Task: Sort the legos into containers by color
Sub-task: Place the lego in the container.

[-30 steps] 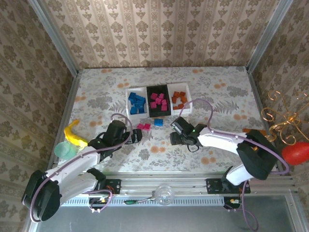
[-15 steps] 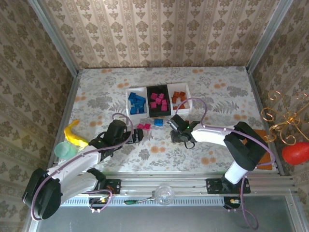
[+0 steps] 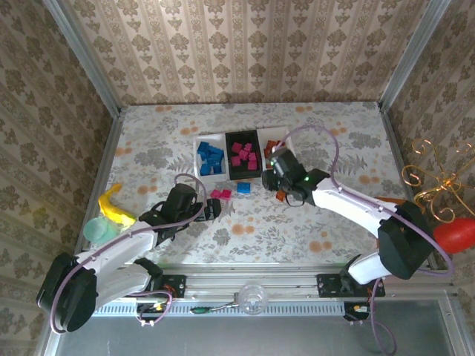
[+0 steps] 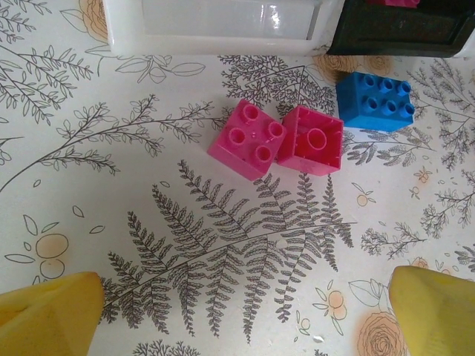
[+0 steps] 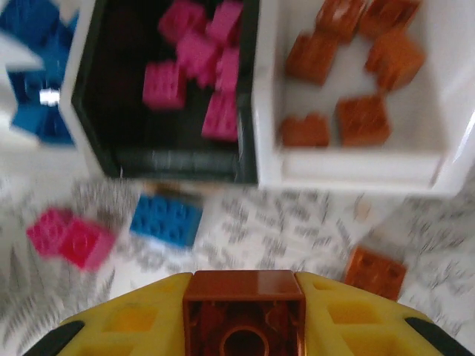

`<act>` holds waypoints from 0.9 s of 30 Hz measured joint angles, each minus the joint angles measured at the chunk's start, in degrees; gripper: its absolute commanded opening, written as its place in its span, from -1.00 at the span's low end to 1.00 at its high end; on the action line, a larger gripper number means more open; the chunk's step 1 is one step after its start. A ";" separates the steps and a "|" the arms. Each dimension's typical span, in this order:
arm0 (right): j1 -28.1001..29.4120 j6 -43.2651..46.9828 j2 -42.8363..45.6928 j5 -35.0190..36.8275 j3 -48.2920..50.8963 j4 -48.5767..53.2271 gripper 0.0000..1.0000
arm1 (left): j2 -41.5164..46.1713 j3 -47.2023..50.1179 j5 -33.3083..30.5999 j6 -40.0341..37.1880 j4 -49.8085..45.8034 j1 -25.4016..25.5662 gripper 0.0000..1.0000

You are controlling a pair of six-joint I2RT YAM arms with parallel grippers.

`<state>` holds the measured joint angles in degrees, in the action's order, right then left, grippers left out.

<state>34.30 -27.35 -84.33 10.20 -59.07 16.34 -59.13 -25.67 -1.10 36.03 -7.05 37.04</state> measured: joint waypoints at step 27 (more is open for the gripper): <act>-6.16 -3.06 -14.05 0.15 -11.37 2.73 0.66 | 3.34 -0.02 0.31 0.00 -0.61 0.04 1.00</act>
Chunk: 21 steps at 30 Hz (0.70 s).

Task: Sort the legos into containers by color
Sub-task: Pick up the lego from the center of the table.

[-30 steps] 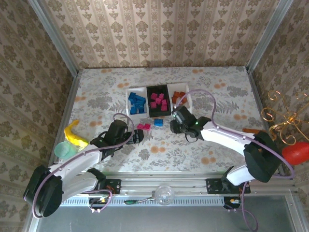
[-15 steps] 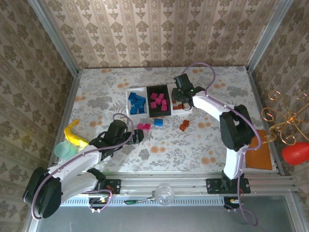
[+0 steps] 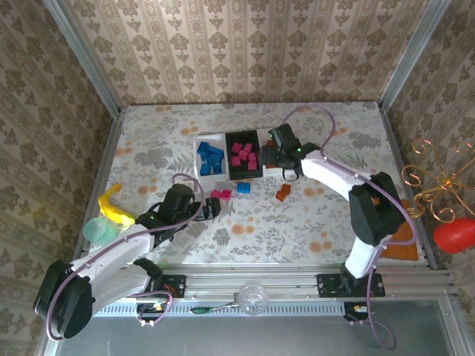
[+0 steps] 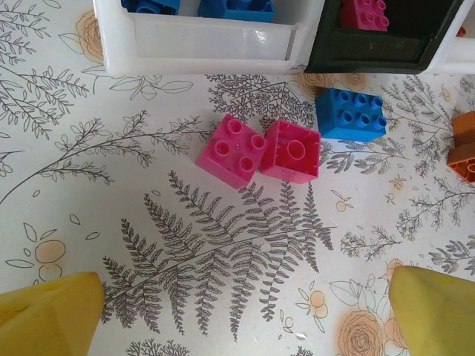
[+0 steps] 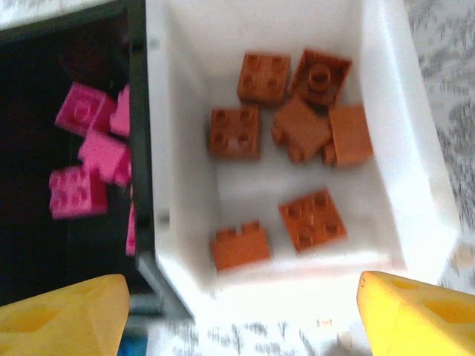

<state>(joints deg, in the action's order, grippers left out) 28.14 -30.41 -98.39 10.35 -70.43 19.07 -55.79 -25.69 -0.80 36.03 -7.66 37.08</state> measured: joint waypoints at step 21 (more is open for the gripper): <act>4.20 -10.34 3.10 -0.17 17.70 -5.40 0.36 | 0.48 0.83 0.42 0.02 0.44 -0.50 1.00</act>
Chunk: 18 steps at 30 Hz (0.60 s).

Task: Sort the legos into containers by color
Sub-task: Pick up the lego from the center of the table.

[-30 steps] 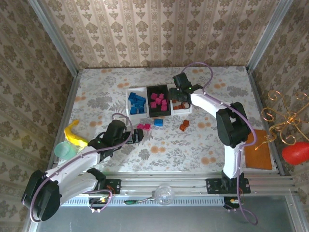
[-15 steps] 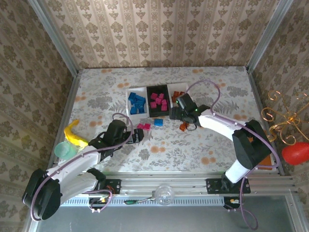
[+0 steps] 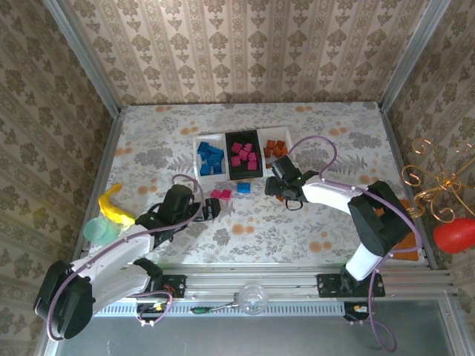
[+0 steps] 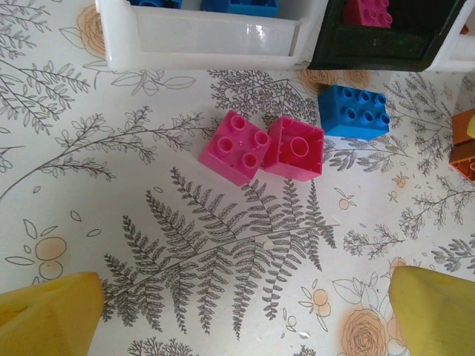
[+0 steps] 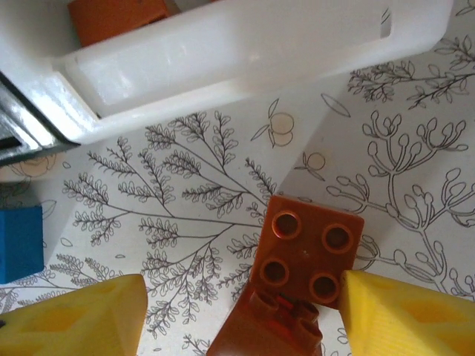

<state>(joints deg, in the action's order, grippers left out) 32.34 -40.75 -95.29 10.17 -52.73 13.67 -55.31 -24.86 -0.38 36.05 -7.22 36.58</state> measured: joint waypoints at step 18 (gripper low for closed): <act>1.55 0.02 0.61 3.17 2.23 -2.58 -0.21 | -0.07 0.07 0.20 0.02 0.04 -0.31 1.00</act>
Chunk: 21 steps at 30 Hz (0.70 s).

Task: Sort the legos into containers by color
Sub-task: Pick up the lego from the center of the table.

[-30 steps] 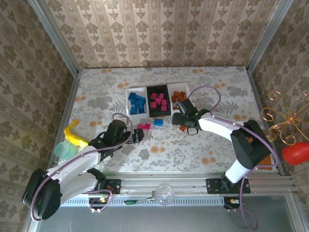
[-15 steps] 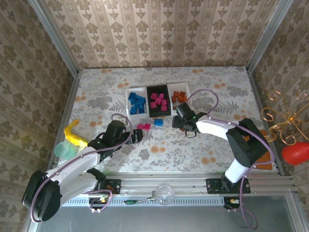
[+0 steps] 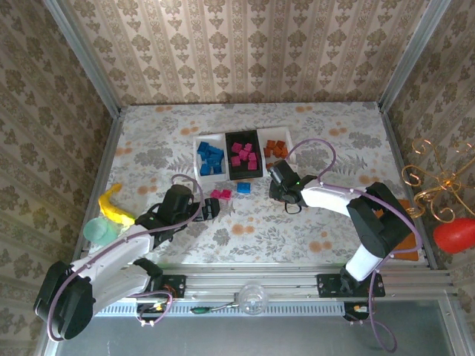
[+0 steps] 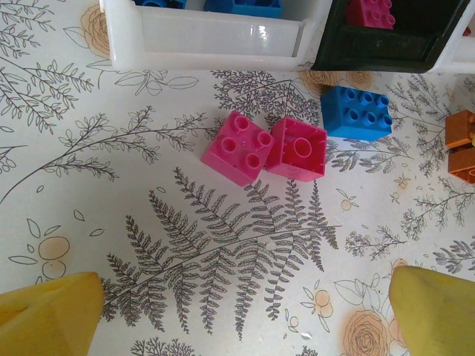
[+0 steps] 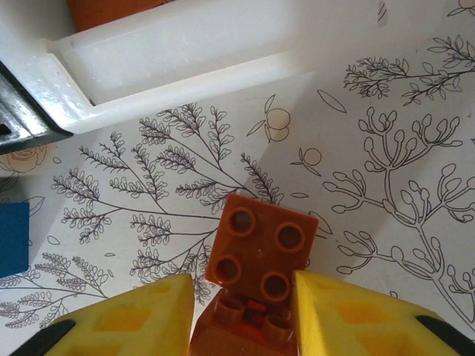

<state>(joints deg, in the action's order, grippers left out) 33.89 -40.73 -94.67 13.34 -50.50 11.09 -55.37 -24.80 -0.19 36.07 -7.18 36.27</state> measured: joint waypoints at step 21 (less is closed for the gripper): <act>1.79 0.09 -0.92 -0.04 0.74 5.40 0.25 | -0.17 0.02 0.26 0.39 0.48 0.00 1.00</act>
<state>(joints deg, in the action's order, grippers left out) 35.68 -40.64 -95.59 13.30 -49.76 16.49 -55.55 -24.77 0.08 36.47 -6.70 36.27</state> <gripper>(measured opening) 0.660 0.999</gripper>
